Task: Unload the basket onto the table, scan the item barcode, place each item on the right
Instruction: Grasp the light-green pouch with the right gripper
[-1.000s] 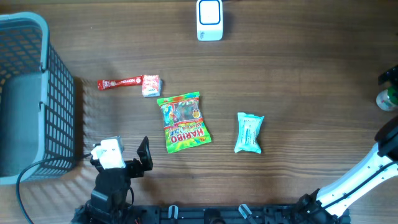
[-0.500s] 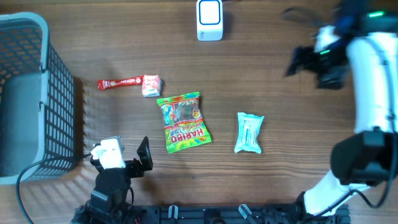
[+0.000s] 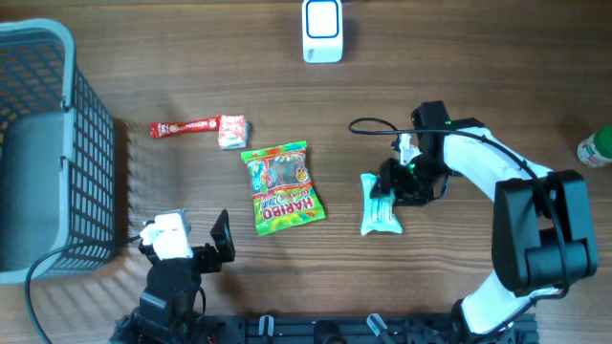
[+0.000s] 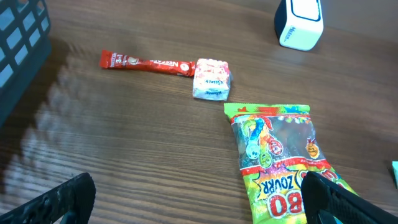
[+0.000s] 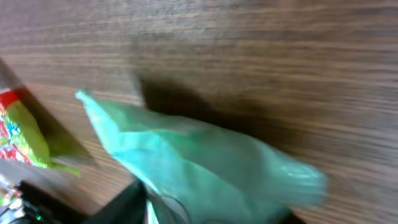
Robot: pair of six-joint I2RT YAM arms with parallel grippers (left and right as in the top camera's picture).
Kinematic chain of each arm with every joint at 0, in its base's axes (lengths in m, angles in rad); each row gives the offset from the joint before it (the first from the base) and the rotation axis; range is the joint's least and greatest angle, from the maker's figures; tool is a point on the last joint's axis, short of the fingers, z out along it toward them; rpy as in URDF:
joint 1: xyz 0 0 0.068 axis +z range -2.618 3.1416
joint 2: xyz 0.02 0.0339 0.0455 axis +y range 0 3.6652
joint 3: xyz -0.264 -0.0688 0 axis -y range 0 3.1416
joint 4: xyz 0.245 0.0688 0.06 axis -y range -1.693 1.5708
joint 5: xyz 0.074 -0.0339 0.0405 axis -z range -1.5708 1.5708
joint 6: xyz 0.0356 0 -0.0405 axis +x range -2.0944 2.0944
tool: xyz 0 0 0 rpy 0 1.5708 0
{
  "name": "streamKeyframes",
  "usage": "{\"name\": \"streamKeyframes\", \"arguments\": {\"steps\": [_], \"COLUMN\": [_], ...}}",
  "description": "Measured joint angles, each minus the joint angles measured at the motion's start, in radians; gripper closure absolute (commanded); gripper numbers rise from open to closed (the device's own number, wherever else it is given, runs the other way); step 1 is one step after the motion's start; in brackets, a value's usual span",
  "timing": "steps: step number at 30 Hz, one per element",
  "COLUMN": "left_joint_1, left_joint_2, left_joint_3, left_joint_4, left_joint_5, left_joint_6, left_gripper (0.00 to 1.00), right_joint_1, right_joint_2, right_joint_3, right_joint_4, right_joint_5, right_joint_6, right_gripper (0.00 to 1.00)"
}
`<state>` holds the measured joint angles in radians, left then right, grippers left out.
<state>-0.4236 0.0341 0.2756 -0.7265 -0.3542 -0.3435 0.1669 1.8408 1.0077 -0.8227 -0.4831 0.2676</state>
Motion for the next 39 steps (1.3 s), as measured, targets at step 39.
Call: {"name": "streamKeyframes", "arguments": {"steps": [39], "left_joint_1": [0.000], "left_joint_2": [0.000], "left_joint_3": [0.000], "left_joint_4": [0.000], "left_joint_5": [0.000], "left_joint_6": [0.000], "left_gripper": [0.00], "right_joint_1": [-0.002], "right_joint_2": [0.040], "right_joint_3": [0.192], "right_joint_4": [-0.478], "right_joint_5": [-0.692], "right_joint_6": [1.465], "right_gripper": [0.90]}}
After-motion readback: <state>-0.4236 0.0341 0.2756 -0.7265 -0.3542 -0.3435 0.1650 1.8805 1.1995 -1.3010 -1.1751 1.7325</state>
